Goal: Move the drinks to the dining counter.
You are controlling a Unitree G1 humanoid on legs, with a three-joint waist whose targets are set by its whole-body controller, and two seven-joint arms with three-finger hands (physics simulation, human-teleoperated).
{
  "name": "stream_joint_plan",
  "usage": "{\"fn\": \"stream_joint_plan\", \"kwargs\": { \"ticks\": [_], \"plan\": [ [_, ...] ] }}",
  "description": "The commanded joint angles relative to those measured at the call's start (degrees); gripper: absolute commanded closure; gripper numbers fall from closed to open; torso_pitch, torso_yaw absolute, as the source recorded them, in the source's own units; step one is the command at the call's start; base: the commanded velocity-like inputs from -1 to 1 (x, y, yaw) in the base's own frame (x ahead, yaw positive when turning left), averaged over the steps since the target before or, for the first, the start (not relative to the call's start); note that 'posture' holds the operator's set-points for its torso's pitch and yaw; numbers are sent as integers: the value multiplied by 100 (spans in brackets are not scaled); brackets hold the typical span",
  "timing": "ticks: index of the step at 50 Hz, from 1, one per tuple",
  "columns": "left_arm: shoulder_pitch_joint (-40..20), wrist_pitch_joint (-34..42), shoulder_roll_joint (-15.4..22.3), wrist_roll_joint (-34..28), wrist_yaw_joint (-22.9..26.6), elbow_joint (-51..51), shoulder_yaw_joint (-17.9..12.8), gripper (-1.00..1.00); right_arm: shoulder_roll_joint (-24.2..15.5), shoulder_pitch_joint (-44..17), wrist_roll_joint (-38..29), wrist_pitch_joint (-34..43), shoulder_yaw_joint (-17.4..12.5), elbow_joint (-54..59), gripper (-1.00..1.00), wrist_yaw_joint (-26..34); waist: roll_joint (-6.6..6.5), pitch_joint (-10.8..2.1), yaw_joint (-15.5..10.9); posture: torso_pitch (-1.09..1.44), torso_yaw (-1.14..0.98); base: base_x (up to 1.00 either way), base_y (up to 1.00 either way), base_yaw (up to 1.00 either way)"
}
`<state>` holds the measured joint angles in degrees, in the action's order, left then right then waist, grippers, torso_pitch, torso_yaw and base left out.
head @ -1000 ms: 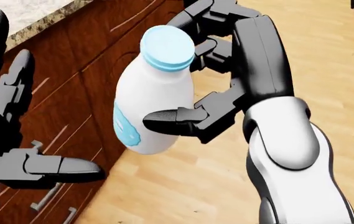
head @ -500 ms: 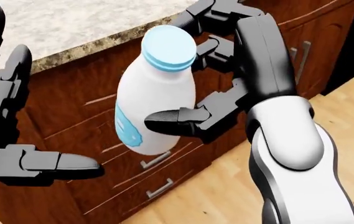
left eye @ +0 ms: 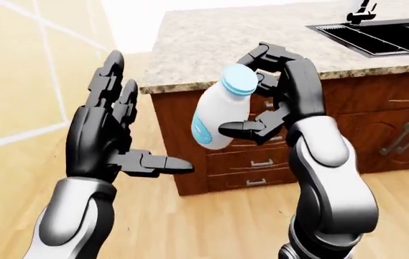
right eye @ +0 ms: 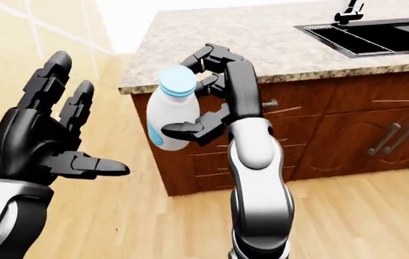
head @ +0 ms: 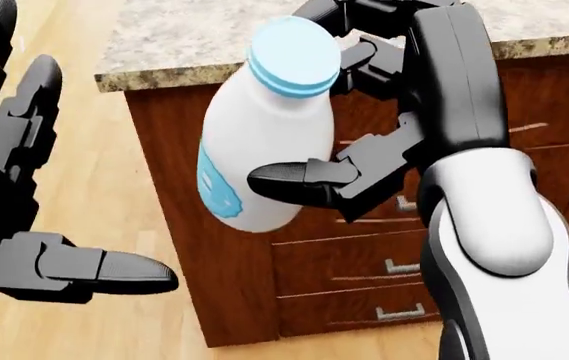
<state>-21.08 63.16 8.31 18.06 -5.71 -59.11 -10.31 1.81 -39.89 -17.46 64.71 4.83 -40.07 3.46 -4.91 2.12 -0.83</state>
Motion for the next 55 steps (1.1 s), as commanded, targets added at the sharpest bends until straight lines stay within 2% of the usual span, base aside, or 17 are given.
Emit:
{"fn": "stream_joint_plan", "kwargs": {
  "ticks": [1, 6, 7, 12, 23, 27, 29, 31, 35, 42, 43, 45, 47, 49, 50, 51, 55],
  "plan": [
    [-91, -108, 22, -24, -35, -86, -54, -100, 3, -123, 30, -170, 28, -126, 100, 21, -82, -211, 8, 0, 0, 0, 0, 100],
    [-75, -122, 35, -13, -55, -87, -28, -100, -66, -81, -63, -183, 144, -146, 100, 87, 202, -133, 35, 0, 0, 0, 7, 80],
    [-81, -127, 30, -13, -56, -77, -31, -100, -27, -146, -47, -119, 64, -130, 100, 123, 409, -37, -28, 0, 0, 0, 0, 0],
    [-70, -135, 30, -16, -58, -81, -28, -100, 25, -162, -19, -58, 19, -135, 100, 109, 36, -10, -9, 0, 0, 15, -83, 0],
    [15, -210, 13, -46, -21, -72, -27, -100, -4, -113, 36, -113, 28, -144, 100, 87, 231, -75, -187, 0, 0, 19, -100, 0],
    [15, -206, 15, -40, -19, -72, -53, -100, -10, -143, 48, -110, 16, -134, 100, 84, 495, -58, -218, 0, 0, 18, -100, 0],
    [33, -260, 24, -45, 1, -34, -65, -100, -11, -127, 46, -130, 33, -119, 100, 78, 908, -165, -194, 0, 0, 19, -100, 0],
    [35, -261, 28, -35, 7, -35, -88, -100, 5, -155, 73, -119, 17, -110, 100, 86, 767, 14, -51, 0, 0, 12, -70, 0],
    [1, -200, 41, -5, -13, -58, -126, -100, -13, -173, 64, -119, 43, -130, 100, 99, 883, -36, 22, 0, 0, 0, -6, 0],
    [-10, -182, 135, 236, -122, -89, -306, -100, 11, -325, -20, 129, 107, -162, 100, 110, 330, -9, 44, 0, 0, 0, 0, 0],
    [-21, -179, 159, 280, -147, -89, -318, -100, 9, -346, -45, 147, 134, -153, 100, 118, 115, -33, -86, 0, 0, 7, 0, 0],
    [-48, -157, 204, 368, -201, -89, -361, -100, 14, -394, -80, 168, 150, -139, 100, 144, 464, 19, 10, 0, 0, 16, 0, 0],
    [-64, -148, 221, 432, -203, -83, -462, -100, 31, -433, -111, 176, 158, -115, 100, 160, 501, 28, -118, 0, 0, 18, 0, 0],
    [-64, -163, 255, 485, -215, -56, -528, -100, 54, -447, -152, 160, 201, -93, 100, 179, 815, 93, -127, 0, 0, 18, 0, 0],
    [-54, -157, 268, 526, -236, -80, -546, -100, 63, -492, -181, 193, 211, -97, 100, 199, 1046, -39, -6, 0, 0, 18, 0, 0],
    [-58, -156, 284, 552, -256, -86, -551, -100, 64, -543, -213, 221, 217, -101, 100, 220, 814, 68, -92, 0, 0, 20, 0, 0],
    [-120, -112, 372, 749, -350, -88, -661, -100, 84, -685, -338, 246, 262, -84, 100, 290, 677, -12, 45, 0, 0, 20, 0, 0]
  ]
}}
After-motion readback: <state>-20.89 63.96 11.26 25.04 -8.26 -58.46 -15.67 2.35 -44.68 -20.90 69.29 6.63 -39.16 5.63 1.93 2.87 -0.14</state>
